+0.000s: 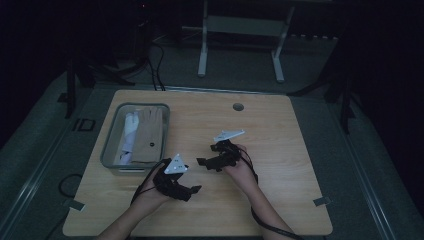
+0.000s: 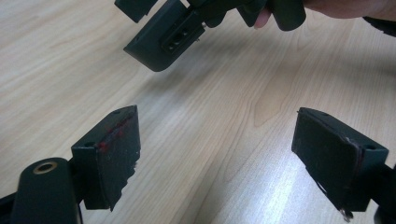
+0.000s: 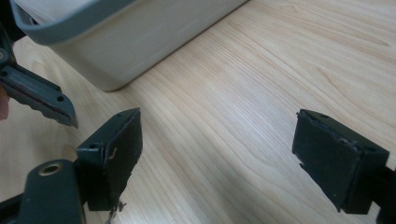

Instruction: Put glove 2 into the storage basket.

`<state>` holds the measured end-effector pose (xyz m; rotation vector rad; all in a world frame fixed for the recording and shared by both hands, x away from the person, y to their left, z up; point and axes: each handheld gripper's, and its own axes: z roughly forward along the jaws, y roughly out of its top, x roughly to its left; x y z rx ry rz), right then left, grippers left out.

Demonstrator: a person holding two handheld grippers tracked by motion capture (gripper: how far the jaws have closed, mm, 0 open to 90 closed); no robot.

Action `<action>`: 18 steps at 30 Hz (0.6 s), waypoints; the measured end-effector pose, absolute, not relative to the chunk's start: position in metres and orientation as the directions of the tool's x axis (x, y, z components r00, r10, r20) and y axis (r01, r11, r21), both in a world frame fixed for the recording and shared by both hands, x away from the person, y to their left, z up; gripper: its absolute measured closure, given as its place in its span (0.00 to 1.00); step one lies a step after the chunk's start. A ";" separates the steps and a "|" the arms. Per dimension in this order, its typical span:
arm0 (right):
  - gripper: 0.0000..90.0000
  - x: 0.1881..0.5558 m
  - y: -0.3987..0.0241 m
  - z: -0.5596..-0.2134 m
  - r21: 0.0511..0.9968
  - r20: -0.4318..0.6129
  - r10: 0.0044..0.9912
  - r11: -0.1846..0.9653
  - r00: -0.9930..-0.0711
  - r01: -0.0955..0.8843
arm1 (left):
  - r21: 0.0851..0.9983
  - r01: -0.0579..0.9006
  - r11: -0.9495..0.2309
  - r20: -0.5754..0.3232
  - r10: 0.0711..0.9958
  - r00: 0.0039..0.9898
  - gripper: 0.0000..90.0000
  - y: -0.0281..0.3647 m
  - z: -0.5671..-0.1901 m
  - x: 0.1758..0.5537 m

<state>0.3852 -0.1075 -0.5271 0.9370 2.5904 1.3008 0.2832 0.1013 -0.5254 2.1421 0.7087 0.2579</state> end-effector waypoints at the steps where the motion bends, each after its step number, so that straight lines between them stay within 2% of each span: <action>1: 0.18 0.385 -0.110 -0.529 0.753 0.184 0.566 0.445 -0.804 0.485 | 0.780 0.397 -0.484 -0.062 0.571 0.819 0.18 0.101 -0.525 0.283; 18: 0.18 0.377 -0.136 -0.548 0.739 0.163 0.598 0.453 -0.785 0.499 | 0.764 0.399 -0.507 -0.085 0.534 0.841 0.16 0.089 -0.550 0.288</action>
